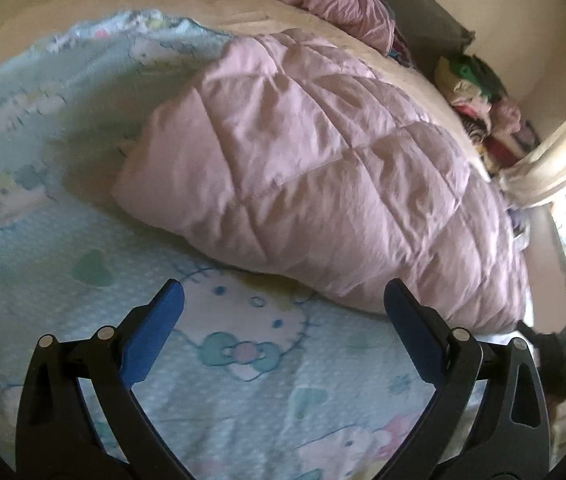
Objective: Fold large clothes
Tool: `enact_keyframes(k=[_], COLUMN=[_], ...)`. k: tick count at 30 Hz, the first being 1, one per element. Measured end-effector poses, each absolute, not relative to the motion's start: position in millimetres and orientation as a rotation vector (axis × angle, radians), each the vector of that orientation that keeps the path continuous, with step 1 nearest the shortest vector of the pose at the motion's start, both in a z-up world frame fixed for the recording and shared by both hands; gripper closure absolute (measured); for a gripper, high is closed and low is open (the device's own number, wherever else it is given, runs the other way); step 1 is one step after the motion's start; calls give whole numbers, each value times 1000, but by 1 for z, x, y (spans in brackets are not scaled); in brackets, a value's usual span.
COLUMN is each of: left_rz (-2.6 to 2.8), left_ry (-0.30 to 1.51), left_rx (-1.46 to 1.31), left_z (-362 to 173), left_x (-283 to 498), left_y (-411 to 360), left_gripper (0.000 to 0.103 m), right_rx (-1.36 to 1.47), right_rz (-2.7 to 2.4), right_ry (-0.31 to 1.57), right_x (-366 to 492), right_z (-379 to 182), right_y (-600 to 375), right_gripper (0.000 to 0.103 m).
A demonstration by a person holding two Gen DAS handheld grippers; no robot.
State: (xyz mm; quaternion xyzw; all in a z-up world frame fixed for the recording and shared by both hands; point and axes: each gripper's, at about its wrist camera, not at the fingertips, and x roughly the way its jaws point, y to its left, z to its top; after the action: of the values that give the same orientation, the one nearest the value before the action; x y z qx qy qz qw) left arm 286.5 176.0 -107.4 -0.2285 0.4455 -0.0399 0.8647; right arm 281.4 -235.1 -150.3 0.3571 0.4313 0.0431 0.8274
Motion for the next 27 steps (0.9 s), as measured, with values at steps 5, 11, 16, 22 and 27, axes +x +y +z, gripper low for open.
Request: enact_keyframes(k=[5, 11, 16, 22, 27], left_rz=[-93, -82, -82, -98, -113], left_ry=[941, 924, 914, 879, 853], left_rx=[-564, -690, -805, -902, -867], left_z=[-115, -122, -136, -150, -140], left_x=[304, 323, 339, 355, 360], left_y=[177, 186, 195, 199, 199], left_gripper=[9, 8, 8, 8, 35], right_rx=[894, 955, 924, 870, 693], right_rz=[101, 85, 56, 82, 107], right_ry=[893, 874, 847, 823, 789], right_x=[307, 334, 347, 348, 349], right_z=[-159, -165, -167, -159, -129], right_y=[-249, -255, -252, -245, -227], right_gripper=[5, 4, 6, 33, 61])
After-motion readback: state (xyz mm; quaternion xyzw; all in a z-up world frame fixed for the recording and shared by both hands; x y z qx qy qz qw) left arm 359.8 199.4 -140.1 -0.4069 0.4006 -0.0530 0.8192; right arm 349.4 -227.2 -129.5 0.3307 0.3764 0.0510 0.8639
